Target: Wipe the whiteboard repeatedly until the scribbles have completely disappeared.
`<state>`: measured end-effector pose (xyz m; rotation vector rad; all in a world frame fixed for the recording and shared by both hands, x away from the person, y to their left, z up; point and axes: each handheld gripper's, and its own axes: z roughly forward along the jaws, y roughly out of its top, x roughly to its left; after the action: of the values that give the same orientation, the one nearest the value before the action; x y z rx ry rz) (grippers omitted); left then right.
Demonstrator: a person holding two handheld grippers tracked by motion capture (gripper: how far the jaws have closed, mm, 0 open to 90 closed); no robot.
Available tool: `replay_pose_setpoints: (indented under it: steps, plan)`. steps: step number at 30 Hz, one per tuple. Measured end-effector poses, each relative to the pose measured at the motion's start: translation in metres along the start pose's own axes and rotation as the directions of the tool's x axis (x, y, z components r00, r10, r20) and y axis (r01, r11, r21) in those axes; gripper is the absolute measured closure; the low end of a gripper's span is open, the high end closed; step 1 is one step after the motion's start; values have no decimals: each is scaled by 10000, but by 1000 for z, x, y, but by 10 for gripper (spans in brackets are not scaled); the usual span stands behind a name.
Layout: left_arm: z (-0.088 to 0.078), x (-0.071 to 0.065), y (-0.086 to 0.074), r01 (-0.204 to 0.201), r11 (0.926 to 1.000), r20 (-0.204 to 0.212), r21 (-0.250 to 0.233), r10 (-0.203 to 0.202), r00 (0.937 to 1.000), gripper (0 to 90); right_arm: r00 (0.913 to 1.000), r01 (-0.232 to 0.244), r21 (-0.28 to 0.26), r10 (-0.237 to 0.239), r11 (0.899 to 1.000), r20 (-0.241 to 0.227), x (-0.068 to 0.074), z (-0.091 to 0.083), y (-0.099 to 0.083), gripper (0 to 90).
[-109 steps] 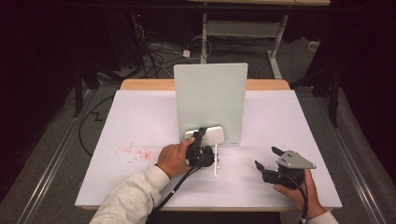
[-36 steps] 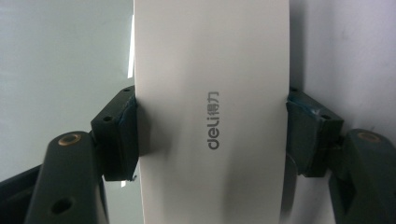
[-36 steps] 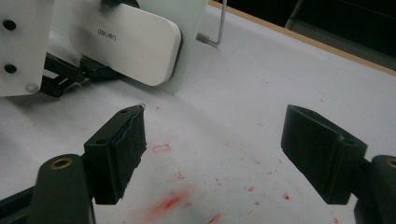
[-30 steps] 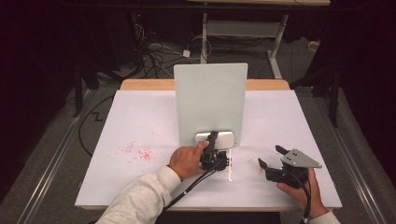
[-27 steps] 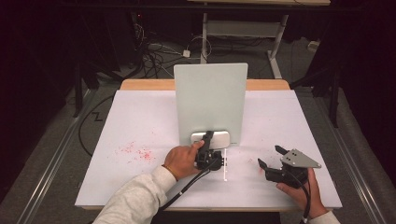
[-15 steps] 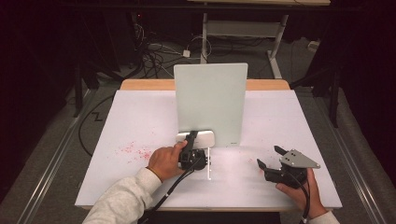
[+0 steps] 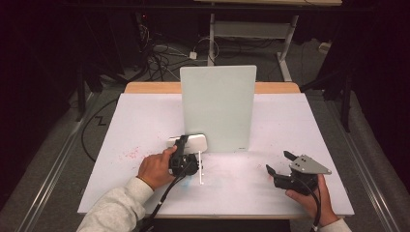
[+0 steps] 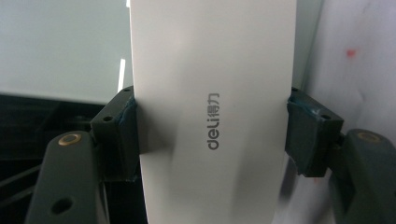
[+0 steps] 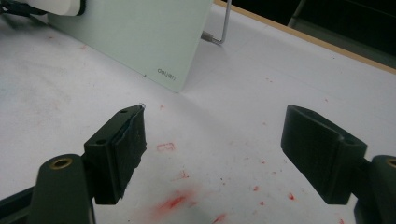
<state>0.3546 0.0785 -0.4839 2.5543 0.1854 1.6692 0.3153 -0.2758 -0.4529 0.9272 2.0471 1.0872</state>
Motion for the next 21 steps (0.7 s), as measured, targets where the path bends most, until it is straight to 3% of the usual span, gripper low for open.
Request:
replay_pose_setpoints:
  steps: [15, 17, 21]
  plan:
    - [-5, 9, -15, 979, 9952, 460, -3, -978, 9941, 287, 9999, 90, 6, -90, 10000, -45, 2, 0, 0, 228]
    - [-6, 12, -17, 1228, 9924, 523, -32, -1224, 9911, 287, 9999, 104, 2, -104, 9999, -53, 1, 0, 0, 228]
    - [-10, 20, -21, 1961, 9804, 797, -198, -1940, 9778, 288, 9999, 137, -27, -137, 9999, -41, 1, -1, 1, 228]
